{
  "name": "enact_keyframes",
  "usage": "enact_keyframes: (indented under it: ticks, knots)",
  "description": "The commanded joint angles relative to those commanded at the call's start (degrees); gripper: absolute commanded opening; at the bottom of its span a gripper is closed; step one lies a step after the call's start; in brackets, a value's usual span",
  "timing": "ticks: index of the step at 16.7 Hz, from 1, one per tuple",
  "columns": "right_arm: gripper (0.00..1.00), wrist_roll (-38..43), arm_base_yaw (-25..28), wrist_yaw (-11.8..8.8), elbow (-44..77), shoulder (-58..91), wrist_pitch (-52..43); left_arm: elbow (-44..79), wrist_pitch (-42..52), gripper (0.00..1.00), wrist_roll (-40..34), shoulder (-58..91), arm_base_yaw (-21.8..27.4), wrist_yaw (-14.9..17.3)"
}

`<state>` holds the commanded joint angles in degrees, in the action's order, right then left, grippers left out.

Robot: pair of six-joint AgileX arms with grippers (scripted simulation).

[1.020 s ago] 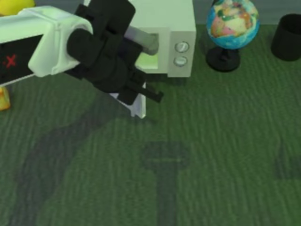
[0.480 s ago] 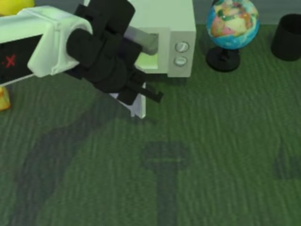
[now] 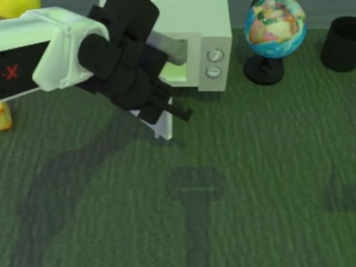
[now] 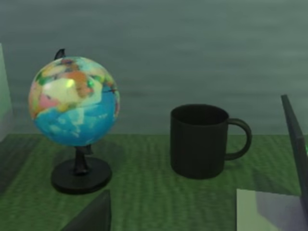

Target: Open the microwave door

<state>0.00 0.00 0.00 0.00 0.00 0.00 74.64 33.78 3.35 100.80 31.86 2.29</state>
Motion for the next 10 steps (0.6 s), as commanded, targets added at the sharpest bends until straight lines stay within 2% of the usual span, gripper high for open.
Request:
enact_keyframes:
  ticks: [7, 10]
  knots:
    - [1.00, 0.00, 0.00, 0.00, 0.00, 0.00, 0.00, -3.57, 0.32, 0.00, 8.18, -3.22, -3.19, 4.27]
    - [1.00, 0.00, 0.00, 0.00, 0.00, 0.00, 0.00, -3.82, 0.24, 0.00, 8.99, -3.66, -3.50, 4.73]
